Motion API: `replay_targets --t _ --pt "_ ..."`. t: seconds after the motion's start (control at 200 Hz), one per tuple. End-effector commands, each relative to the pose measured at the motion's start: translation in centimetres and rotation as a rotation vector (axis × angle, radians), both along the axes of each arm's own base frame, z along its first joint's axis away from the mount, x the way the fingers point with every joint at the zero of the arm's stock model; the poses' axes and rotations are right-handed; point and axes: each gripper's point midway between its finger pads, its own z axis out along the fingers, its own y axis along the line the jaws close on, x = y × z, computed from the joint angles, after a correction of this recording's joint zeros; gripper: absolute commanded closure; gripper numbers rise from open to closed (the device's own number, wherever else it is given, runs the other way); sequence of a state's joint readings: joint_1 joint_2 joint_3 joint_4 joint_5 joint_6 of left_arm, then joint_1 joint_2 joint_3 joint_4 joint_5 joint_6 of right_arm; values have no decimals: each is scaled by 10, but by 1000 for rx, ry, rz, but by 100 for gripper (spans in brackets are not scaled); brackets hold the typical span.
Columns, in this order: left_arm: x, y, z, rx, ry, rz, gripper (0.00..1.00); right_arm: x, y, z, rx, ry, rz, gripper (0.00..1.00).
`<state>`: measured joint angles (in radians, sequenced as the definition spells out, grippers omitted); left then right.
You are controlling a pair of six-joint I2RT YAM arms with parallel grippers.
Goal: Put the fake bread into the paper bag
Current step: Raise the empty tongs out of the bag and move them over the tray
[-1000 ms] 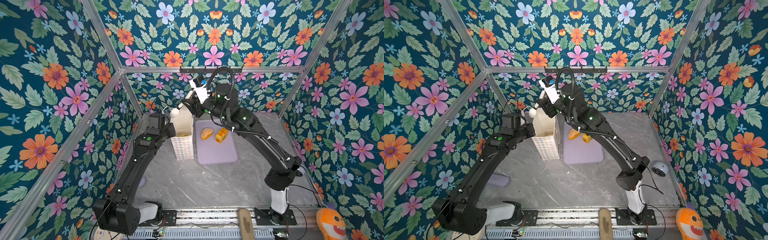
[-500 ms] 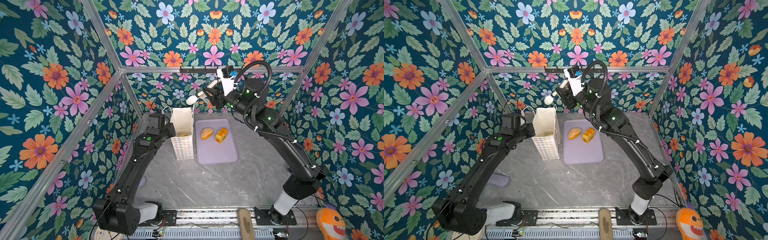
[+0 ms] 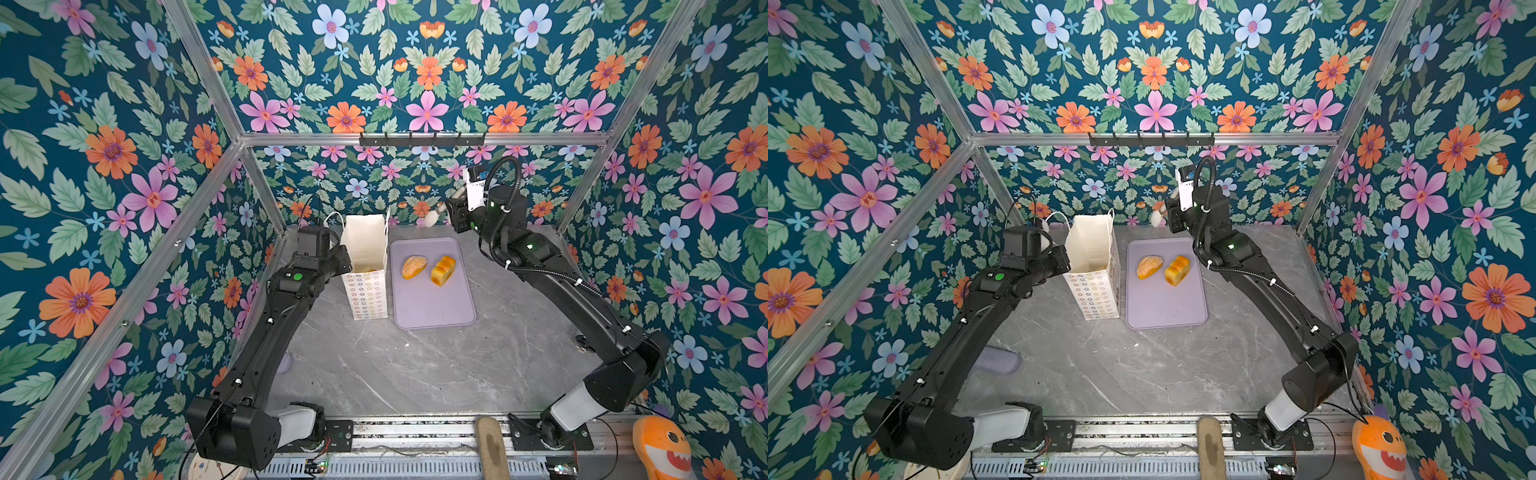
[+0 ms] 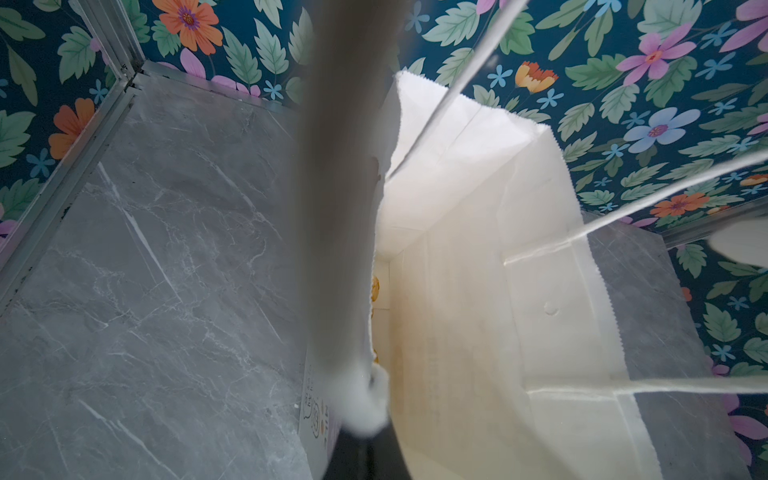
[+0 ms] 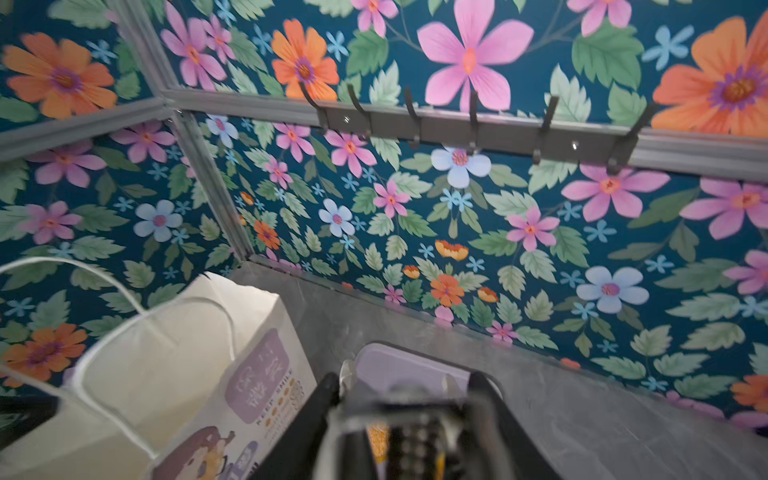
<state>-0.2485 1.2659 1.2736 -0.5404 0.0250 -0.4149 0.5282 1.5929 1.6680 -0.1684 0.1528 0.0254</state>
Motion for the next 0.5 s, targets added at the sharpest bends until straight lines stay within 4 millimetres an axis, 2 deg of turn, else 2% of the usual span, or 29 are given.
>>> replay_targets --t 0.0,0.185,0.495 --pt "0 1 0 3 2 0 100 14 -13 -4 58 -21 -89 51" --pt "0 0 0 -4 1 -1 100 24 -14 -46 62 55 -128 51" --pt "-1 1 2 -1 -4 2 100 14 13 -92 161 179 1 57"
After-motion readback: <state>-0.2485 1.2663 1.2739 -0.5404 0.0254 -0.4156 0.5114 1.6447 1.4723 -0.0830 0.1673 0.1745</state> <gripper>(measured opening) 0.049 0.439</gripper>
